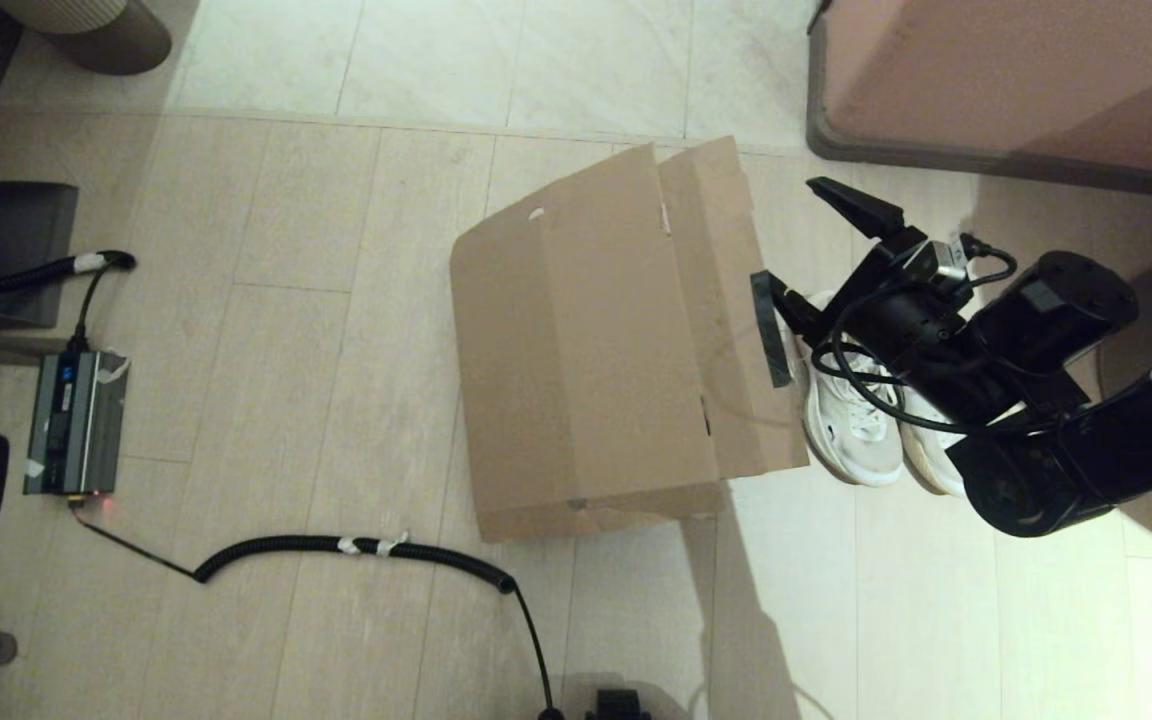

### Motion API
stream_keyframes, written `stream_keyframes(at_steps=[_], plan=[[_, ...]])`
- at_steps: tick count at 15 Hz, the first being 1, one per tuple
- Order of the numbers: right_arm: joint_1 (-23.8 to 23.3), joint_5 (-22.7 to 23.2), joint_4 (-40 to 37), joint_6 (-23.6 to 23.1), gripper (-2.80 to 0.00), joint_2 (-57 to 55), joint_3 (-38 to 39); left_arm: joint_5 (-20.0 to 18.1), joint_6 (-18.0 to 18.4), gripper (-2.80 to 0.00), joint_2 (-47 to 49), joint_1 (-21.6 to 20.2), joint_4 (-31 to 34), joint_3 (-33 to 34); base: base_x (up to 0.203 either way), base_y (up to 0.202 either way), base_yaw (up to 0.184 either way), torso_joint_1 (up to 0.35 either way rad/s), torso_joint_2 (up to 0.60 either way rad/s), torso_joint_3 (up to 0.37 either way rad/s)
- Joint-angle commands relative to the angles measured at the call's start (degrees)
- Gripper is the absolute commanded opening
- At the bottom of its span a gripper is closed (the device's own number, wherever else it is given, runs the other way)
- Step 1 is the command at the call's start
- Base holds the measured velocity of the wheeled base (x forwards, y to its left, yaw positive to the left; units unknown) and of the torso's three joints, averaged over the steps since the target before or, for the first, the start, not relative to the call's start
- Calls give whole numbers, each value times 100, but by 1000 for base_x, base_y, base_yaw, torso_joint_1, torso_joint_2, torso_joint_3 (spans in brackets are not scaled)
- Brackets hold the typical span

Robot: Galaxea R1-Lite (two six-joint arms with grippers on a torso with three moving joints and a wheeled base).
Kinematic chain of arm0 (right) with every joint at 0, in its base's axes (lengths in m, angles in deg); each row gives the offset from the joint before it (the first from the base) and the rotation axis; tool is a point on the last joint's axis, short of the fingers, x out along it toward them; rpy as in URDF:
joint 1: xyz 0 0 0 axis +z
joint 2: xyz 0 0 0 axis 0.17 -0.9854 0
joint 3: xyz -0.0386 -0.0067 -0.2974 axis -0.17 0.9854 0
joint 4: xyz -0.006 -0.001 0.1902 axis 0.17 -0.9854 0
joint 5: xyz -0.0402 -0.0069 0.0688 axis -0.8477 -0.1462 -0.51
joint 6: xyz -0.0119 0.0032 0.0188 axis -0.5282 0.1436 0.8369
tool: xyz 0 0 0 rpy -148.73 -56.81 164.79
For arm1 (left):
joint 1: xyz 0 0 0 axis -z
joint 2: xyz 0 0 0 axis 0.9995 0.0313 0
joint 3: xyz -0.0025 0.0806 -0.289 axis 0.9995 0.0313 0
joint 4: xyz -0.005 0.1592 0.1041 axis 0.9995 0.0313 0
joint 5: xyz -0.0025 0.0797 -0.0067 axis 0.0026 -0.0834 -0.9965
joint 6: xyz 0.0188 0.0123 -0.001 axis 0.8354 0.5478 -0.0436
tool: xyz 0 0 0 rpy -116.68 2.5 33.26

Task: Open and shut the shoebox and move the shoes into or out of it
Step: Open the shoe box

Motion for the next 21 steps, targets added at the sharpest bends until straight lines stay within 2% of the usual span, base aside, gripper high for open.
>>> stream_keyframes(at_steps=[1, 4, 13, 17, 21], plan=[[125, 20, 50, 104, 0, 217, -1, 0, 1, -280, 7, -1, -2, 44, 0, 0, 0, 0, 0, 0], [390, 64, 50, 404, 0, 437, 18, 0, 1, -280, 7, -1, -2, 44, 0, 0, 0, 0, 0, 0], [1477, 161, -31, 417, 0, 747, 163, 0, 1, -280, 7, -1, -2, 44, 0, 0, 0, 0, 0, 0], [2125, 161, -102, 356, 0, 529, 144, 0, 1, -280, 7, -1, -2, 44, 0, 0, 0, 0, 0, 0], [2939, 237, -94, 124, 0, -17, -286, 0, 1, -280, 7, -1, -2, 44, 0, 0, 0, 0, 0, 0]])
